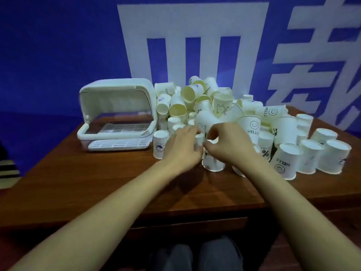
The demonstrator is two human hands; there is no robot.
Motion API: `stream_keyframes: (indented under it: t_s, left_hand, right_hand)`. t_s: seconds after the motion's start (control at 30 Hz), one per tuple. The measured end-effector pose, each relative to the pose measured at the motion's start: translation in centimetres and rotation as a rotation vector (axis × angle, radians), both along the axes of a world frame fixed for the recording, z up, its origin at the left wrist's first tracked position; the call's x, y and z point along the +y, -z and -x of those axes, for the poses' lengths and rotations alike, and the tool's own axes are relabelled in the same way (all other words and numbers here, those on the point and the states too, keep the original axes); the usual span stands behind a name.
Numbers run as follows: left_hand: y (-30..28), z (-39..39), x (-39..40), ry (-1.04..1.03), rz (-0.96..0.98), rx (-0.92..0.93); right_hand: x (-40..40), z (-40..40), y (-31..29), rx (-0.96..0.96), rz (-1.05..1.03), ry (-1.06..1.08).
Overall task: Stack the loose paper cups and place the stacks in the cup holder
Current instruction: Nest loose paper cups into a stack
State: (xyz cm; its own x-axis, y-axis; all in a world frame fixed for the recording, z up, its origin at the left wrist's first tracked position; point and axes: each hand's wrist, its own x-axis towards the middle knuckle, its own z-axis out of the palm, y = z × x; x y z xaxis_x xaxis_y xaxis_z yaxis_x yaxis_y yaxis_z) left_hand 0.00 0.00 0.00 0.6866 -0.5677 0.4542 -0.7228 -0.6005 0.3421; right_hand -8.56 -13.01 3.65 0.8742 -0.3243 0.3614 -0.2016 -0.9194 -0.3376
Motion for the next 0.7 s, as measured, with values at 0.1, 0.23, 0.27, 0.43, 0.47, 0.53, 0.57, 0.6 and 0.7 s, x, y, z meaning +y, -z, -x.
stream_keyframes:
  t_s: [0.1, 0.23, 0.27, 0.43, 0.47, 0.53, 0.57, 0.6, 0.7]
  left_hand:
    - [2.4, 1.1, -0.4, 0.173, -0.028, -0.112]
    - [4.4, 1.9, -1.3, 0.186, -0.132, -0.212]
    - [4.6, 1.8, -1.1, 0.128, -0.098, -0.241]
    - [5.1, 1.9, 1.1, 0.029, 0.211, -0.001]
    - [5.1, 2.2, 1.9, -0.003, 0.304, 0.076]
    - [5.0, 3.0, 3.4, -0.122, 0.542, 0.234]
    - [4.8, 3.4, 3.9, -0.139, 0.701, 0.377]
    - [4.5, 3.6, 4.2, -0.104, 0.887, 0.599]
    - [4.4, 5.2, 4.9, 0.095, 1.069, 1.136]
  right_hand:
    - [-0.2, 2.4, 1.5, -0.139, -0.044, 0.05]
    - [0.2, 5.3, 4.1, -0.215, -0.132, 0.096]
    - [0.3, 5.8, 4.8, -0.235, -0.16, 0.106]
    - [1.5, 7.2, 7.0, -0.331, -0.272, 0.154]
    - [1.8, 7.3, 7.3, -0.343, -0.296, 0.159]
    - [2.6, 7.0, 7.9, -0.356, -0.348, 0.153]
    - [3.1, 6.7, 8.0, -0.353, -0.382, 0.14]
    - [3.6, 6.2, 8.4, -0.335, -0.442, 0.118]
    - [5.0, 4.6, 9.1, -0.29, -0.785, -0.051]
